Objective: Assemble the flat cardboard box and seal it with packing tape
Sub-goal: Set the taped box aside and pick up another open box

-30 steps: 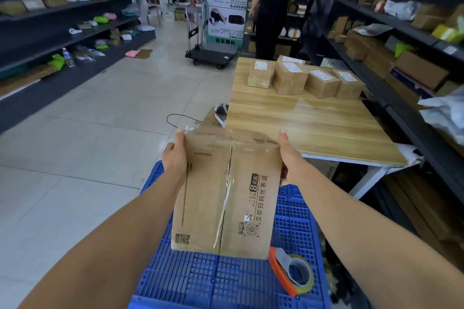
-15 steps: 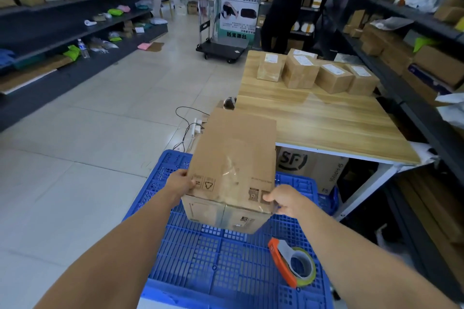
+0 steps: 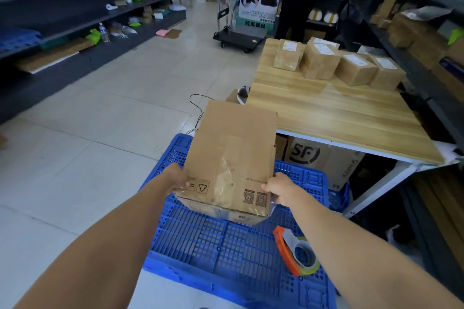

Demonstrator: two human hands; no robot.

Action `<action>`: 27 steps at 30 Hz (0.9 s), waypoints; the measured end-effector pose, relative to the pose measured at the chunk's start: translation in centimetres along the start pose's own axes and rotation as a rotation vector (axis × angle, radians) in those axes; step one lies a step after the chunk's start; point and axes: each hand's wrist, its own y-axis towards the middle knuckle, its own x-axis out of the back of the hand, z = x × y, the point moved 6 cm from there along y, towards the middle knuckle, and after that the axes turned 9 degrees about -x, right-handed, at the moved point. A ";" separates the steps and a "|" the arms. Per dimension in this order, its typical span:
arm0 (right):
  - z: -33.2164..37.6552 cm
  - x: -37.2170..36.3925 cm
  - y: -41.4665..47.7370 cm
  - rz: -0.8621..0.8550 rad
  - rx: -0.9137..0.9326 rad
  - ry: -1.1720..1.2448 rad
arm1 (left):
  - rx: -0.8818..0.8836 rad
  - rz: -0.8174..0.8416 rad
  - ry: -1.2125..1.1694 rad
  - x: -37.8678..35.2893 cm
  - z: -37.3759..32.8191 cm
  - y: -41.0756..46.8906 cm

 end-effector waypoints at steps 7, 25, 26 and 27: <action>-0.1 -0.1 -1.8 0.038 -0.004 0.132 | 0.103 0.178 -0.290 -1.7 -0.7 -3.2; 5.5 2.0 -8.4 0.187 0.275 0.299 | 0.135 -0.197 0.168 -3.1 2.1 -7.0; 5.4 1.6 -8.4 0.177 0.279 0.296 | 0.128 -0.249 0.170 -2.7 2.1 -7.3; 5.2 1.1 -8.6 0.171 0.279 0.298 | 0.110 -0.305 0.163 -2.3 2.0 -7.7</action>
